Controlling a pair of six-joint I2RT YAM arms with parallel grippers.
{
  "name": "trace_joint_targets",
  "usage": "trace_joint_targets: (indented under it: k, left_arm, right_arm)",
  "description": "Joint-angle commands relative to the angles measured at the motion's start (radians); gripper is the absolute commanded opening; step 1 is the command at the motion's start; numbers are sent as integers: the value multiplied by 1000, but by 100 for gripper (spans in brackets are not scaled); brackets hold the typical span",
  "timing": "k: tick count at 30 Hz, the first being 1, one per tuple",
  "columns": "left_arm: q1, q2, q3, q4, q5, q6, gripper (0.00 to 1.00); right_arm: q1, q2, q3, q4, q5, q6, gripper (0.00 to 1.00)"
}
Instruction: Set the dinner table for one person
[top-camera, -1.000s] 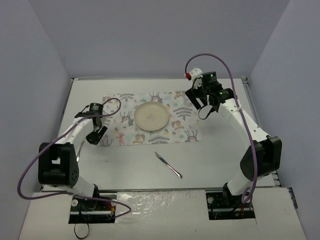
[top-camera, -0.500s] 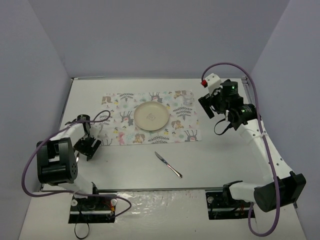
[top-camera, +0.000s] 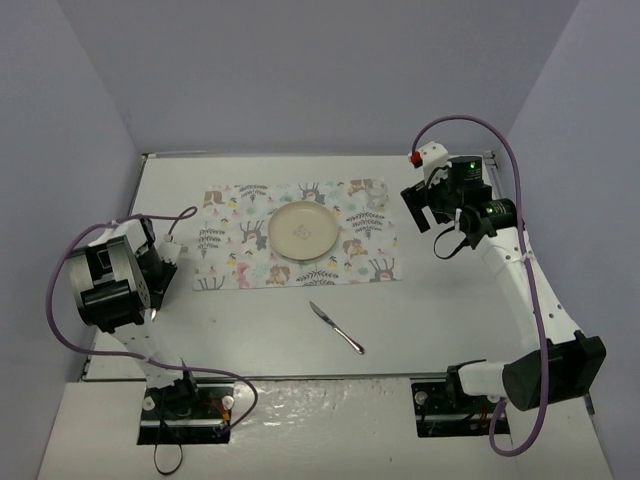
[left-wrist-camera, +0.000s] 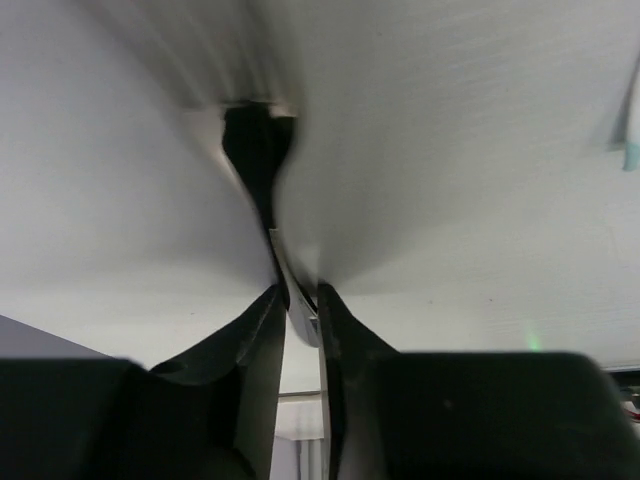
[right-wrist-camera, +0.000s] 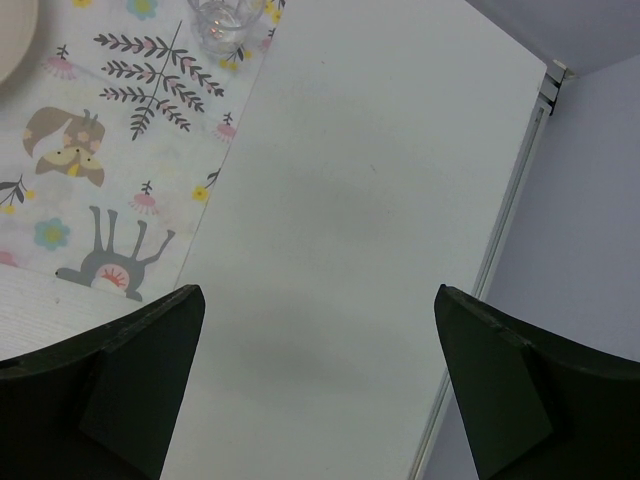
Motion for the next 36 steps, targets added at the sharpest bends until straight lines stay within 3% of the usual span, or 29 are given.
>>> trace_joint_targets:
  k: [1,7,13,18,26,36]
  left_arm:
    - [9,82,25,69,106,10,3]
    - [18,22,41,67,101,-5,0]
    - [0,-160,165,-54,130,-13,0]
    - [-136,-223,332,-177,134,-82,0]
    - [-370,-82,548,-176,212,-371,0]
    - [-403,172,633,-29,183,-596,0]
  right_arm:
    - [-10,-15,10,32,-28,9,97]
    - [-11,-34,-25,43,-33,1,97]
    - [-13,-40,-35,52,-34,3,96]
    - [-29,-45,-66,75,-37,15,96]
    - [-51,-46,-123,112,-29,33,96]
    - [-86,-56,-199,165,-14,40,96]
